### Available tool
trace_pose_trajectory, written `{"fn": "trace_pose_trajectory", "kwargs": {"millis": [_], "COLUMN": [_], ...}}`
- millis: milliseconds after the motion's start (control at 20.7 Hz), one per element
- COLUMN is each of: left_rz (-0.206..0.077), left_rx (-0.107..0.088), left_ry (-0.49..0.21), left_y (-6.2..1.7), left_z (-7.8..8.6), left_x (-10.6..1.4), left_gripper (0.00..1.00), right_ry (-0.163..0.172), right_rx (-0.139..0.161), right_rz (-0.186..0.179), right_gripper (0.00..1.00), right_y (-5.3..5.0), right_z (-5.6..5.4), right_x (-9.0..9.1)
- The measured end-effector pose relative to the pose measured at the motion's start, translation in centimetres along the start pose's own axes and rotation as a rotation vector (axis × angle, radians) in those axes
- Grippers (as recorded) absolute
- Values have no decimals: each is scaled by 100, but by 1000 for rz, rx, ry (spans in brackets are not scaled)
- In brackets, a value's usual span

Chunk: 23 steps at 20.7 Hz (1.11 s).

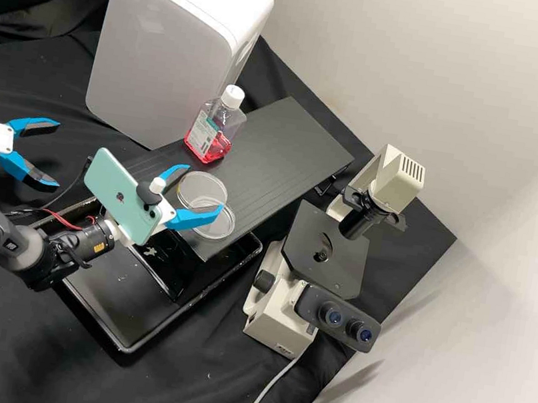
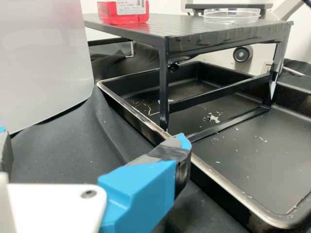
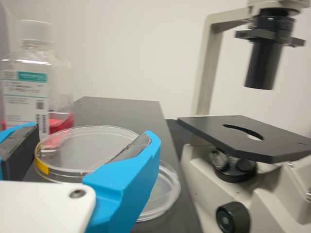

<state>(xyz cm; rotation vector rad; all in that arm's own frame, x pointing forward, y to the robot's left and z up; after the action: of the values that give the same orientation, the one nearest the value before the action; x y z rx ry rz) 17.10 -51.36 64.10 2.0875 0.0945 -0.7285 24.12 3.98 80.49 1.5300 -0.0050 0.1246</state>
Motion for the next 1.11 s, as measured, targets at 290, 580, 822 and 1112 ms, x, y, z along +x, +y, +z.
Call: {"fn": "trace_pose_trajectory", "kwargs": {"millis": [290, 580, 822, 1112], "left_rz": [0, 2, 2, 2], "left_rx": [0, -4, -3, -3], "left_ry": [0, 8, 8, 8], "left_y": [0, 2, 1, 1], "left_z": [0, -8, -7, -7], "left_x": [0, 0, 0, 0], "left_gripper": [100, 100, 100, 100], "right_ry": [9, -18, -21, -14], "right_rx": [-16, -32, -28, -54], "right_rz": [-33, -57, -60, -67], "right_gripper": [0, 0, 0, 0], "right_y": [-93, -171, -199, -222], "right_z": [-39, 10, 0, -14], "right_x": [0, 19, 38, 42]}}
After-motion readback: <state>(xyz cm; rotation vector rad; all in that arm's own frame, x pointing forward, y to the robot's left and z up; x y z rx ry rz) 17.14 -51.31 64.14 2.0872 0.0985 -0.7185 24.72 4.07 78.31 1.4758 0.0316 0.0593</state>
